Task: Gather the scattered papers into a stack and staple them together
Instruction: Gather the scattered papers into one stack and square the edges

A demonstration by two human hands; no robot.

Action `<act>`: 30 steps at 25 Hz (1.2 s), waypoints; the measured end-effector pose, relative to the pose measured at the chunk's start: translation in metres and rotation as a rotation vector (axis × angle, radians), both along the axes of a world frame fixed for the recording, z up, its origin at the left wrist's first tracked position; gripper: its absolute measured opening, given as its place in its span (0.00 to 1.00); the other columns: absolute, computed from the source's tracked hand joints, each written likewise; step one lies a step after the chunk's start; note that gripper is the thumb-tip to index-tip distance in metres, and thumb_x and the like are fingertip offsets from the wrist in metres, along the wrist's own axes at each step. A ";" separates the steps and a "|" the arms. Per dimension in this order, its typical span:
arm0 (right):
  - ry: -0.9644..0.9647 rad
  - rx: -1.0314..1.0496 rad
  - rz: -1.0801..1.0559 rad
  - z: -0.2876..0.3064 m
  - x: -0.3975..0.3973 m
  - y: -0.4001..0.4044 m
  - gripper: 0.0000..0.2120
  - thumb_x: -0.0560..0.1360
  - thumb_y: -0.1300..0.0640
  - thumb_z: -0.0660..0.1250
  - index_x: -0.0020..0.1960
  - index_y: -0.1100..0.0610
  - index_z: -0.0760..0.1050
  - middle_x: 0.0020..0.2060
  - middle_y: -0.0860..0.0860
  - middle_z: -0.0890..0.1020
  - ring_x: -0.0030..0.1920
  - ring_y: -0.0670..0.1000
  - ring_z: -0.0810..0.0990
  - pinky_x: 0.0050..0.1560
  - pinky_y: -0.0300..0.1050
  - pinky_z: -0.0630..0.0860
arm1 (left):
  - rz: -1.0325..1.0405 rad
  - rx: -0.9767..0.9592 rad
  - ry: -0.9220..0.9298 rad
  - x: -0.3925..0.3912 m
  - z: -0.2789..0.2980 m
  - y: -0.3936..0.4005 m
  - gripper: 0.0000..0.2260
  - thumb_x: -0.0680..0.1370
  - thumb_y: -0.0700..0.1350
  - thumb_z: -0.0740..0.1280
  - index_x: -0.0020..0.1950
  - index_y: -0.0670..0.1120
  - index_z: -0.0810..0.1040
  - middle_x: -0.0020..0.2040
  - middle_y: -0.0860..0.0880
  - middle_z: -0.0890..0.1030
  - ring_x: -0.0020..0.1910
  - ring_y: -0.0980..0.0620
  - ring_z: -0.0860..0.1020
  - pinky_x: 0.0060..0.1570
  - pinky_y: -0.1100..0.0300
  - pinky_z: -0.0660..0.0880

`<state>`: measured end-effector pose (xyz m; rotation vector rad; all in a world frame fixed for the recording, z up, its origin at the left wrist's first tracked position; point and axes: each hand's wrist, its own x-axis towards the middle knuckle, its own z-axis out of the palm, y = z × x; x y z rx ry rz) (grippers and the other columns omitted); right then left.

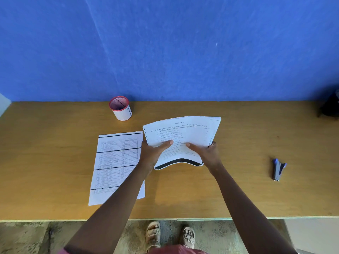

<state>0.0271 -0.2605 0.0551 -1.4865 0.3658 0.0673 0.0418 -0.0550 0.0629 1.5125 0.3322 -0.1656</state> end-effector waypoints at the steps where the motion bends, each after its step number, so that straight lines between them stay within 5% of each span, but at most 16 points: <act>1: 0.005 -0.006 0.006 -0.002 0.001 -0.001 0.18 0.65 0.61 0.82 0.54 0.59 0.84 0.48 0.52 0.88 0.50 0.54 0.87 0.51 0.50 0.83 | 0.001 0.000 0.004 0.000 -0.003 0.000 0.24 0.63 0.47 0.82 0.57 0.47 0.83 0.53 0.51 0.86 0.51 0.52 0.85 0.52 0.51 0.81; 8: 0.068 -0.136 0.108 -0.011 0.007 -0.010 0.16 0.67 0.55 0.81 0.54 0.54 0.84 0.49 0.50 0.88 0.48 0.50 0.88 0.48 0.47 0.84 | -0.027 0.021 0.034 0.006 -0.013 0.002 0.19 0.66 0.41 0.81 0.55 0.49 0.83 0.52 0.51 0.86 0.50 0.52 0.85 0.49 0.54 0.82; 12: 0.038 -0.291 0.263 -0.011 0.014 -0.010 0.13 0.73 0.52 0.75 0.56 0.54 0.83 0.49 0.46 0.86 0.45 0.43 0.86 0.43 0.36 0.81 | -0.098 0.050 0.140 0.019 -0.010 0.015 0.18 0.68 0.43 0.80 0.55 0.49 0.83 0.53 0.51 0.86 0.49 0.51 0.85 0.49 0.54 0.82; 18: 0.174 -0.373 0.291 -0.051 0.015 0.001 0.18 0.75 0.52 0.73 0.62 0.59 0.80 0.58 0.54 0.84 0.49 0.52 0.83 0.40 0.33 0.76 | -0.160 0.099 0.373 0.019 -0.032 0.028 0.16 0.72 0.41 0.76 0.58 0.46 0.81 0.57 0.47 0.84 0.50 0.45 0.84 0.46 0.53 0.81; 21: 0.238 -0.354 0.254 -0.071 0.006 0.008 0.19 0.75 0.54 0.74 0.62 0.62 0.79 0.60 0.57 0.83 0.49 0.52 0.82 0.44 0.38 0.78 | -0.132 0.130 0.441 0.017 -0.041 0.036 0.14 0.73 0.40 0.74 0.59 0.42 0.81 0.58 0.45 0.84 0.53 0.43 0.83 0.52 0.49 0.80; 24: 0.301 -0.380 0.218 -0.088 -0.001 0.013 0.20 0.74 0.56 0.74 0.63 0.64 0.78 0.60 0.58 0.82 0.54 0.58 0.83 0.48 0.42 0.77 | -0.070 0.172 0.465 0.017 -0.047 0.049 0.12 0.75 0.40 0.72 0.57 0.40 0.80 0.54 0.43 0.83 0.52 0.42 0.82 0.45 0.53 0.78; 28: 0.354 -0.399 0.184 -0.101 -0.004 0.013 0.21 0.74 0.54 0.75 0.62 0.64 0.79 0.60 0.59 0.83 0.57 0.60 0.83 0.54 0.51 0.81 | 0.131 0.590 0.446 0.016 -0.060 0.089 0.04 0.72 0.43 0.72 0.45 0.45 0.81 0.48 0.44 0.84 0.50 0.42 0.81 0.51 0.52 0.79; 30: 0.361 -0.398 0.186 -0.104 -0.003 0.013 0.21 0.73 0.53 0.75 0.62 0.63 0.79 0.59 0.59 0.83 0.57 0.59 0.83 0.54 0.51 0.81 | 0.183 0.818 0.491 0.011 -0.068 0.114 0.10 0.71 0.42 0.69 0.50 0.42 0.80 0.53 0.41 0.81 0.55 0.40 0.79 0.52 0.50 0.78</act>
